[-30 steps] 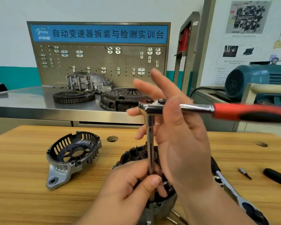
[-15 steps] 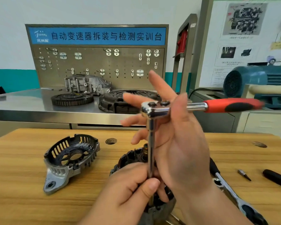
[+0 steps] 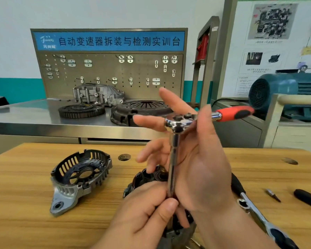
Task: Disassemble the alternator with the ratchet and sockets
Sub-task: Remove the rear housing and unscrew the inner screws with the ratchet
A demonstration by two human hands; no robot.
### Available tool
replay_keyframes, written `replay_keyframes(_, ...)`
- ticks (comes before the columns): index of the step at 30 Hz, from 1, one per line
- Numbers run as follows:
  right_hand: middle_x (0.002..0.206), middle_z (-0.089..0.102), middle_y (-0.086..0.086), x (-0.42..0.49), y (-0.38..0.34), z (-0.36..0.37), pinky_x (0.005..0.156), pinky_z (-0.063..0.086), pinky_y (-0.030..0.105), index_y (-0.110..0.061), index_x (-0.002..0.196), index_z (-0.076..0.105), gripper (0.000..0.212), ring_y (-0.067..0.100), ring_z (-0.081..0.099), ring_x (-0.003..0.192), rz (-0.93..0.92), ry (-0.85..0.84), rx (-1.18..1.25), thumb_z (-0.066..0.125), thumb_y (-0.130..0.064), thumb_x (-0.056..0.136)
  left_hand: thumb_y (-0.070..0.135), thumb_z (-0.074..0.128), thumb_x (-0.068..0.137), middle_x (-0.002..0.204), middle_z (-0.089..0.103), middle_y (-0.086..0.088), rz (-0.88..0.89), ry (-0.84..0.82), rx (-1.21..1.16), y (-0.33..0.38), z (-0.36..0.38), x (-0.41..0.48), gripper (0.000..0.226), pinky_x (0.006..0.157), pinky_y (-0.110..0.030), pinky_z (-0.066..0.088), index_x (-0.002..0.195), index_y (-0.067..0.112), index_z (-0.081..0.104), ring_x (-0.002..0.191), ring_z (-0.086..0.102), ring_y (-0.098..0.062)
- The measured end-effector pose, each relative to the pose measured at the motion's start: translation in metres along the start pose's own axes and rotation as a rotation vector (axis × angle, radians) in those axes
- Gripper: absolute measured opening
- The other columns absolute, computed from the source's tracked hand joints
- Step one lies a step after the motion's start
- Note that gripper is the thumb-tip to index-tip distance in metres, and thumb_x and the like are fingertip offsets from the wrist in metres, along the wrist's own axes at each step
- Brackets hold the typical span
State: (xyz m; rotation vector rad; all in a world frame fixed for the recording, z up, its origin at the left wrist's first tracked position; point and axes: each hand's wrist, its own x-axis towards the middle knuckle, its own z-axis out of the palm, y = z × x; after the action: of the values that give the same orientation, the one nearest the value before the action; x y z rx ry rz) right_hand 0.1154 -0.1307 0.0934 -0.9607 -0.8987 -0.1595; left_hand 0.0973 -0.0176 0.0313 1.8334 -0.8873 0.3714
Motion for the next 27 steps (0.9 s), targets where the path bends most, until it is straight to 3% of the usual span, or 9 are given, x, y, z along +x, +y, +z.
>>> replay_keyframes(6,0.126,0.063,-0.006,-0.004,-0.005,0.001,0.077,0.056,0.035,-0.035,0.122,0.061,0.033,0.019,0.065,0.106,-0.396,0.062,-0.538,0.049,-0.045,0.092,0.043,0.052,0.084,0.087,0.072,-0.005,-0.096,0.001,-0.105,-0.002,0.001,0.001,0.028,0.08,-0.046,0.051,0.089,0.021,0.068,0.086,0.066,-0.025)
replay_keyframes(10,0.133,0.059,-0.005,-0.002,-0.004,0.006,0.061,0.054,0.027,-0.039,0.127,0.053,0.038,0.016,0.07,0.082,-0.25,-0.022,-0.334,0.045,-0.051,0.092,0.044,0.047,0.088,0.085,0.071,0.003,-0.039,0.028,0.003,-0.001,0.003,0.001,0.026,0.079,-0.038,0.051,0.091,0.027,0.066,0.086,0.065,-0.018)
replay_keyframes(13,0.116,0.07,0.005,-0.001,-0.003,0.002,0.052,0.052,0.027,-0.029,0.13,0.053,0.051,0.018,0.067,0.061,-0.088,-0.004,-0.095,0.038,-0.055,0.089,0.04,0.043,0.093,0.101,0.068,0.015,0.057,0.058,0.142,-0.001,0.004,-0.001,0.026,0.085,-0.016,0.046,0.108,0.028,0.06,0.099,0.062,-0.002)
replay_keyframes(16,0.108,0.072,0.01,-0.003,-0.002,0.001,0.05,0.051,0.026,-0.027,0.129,0.054,0.051,0.019,0.067,0.063,-0.054,0.012,-0.09,0.04,-0.058,0.091,0.039,0.044,0.093,0.103,0.068,0.013,0.061,0.035,0.139,-0.003,0.004,-0.002,0.027,0.088,-0.02,0.046,0.102,0.024,0.065,0.103,0.062,-0.005)
replay_keyframes(19,0.102,0.07,0.012,-0.002,-0.001,-0.002,0.046,0.049,0.033,-0.032,0.121,0.058,0.037,0.022,0.065,0.066,-0.27,0.007,-0.332,0.042,-0.053,0.094,0.042,0.045,0.092,0.1,0.069,0.01,0.041,0.034,0.114,-0.003,0.004,-0.001,0.029,0.085,-0.034,0.049,0.098,0.026,0.068,0.102,0.064,-0.012)
replay_keyframes(21,0.073,0.064,0.005,-0.004,0.001,-0.007,0.049,0.047,0.035,-0.048,0.095,0.061,0.034,0.001,0.063,0.061,-0.314,0.015,-0.679,0.029,-0.061,0.093,0.044,0.047,0.09,0.101,0.069,0.012,0.047,0.058,0.111,-0.002,0.005,-0.002,0.027,0.084,-0.036,0.049,0.098,0.027,0.066,0.102,0.063,-0.011)
replay_keyframes(23,0.057,0.057,-0.012,-0.005,0.002,-0.008,0.061,0.05,0.017,-0.05,0.083,0.056,0.034,-0.021,0.058,0.072,-0.385,0.095,-0.865,0.026,-0.062,0.093,0.044,0.049,0.088,0.103,0.069,0.012,0.046,0.078,0.108,-0.003,0.006,-0.003,0.026,0.085,-0.035,0.049,0.101,0.028,0.066,0.104,0.063,-0.009)
replay_keyframes(25,0.092,0.071,-0.008,-0.008,0.002,-0.001,0.065,0.052,0.021,-0.035,0.108,0.059,0.03,0.003,0.068,0.084,-0.408,0.042,-0.548,0.04,-0.053,0.094,0.043,0.05,0.088,0.102,0.069,0.01,0.037,0.079,0.101,-0.003,0.007,-0.002,0.026,0.086,-0.036,0.049,0.099,0.027,0.067,0.103,0.063,-0.011)
replay_keyframes(27,0.102,0.072,0.009,-0.007,-0.001,0.006,0.053,0.049,0.031,-0.028,0.123,0.06,0.047,0.025,0.067,0.07,-0.215,-0.017,-0.194,0.041,-0.057,0.091,0.042,0.052,0.087,0.097,0.07,0.01,0.044,0.077,0.099,-0.002,0.007,0.0,0.025,0.084,-0.036,0.049,0.095,0.024,0.069,0.098,0.065,-0.012)
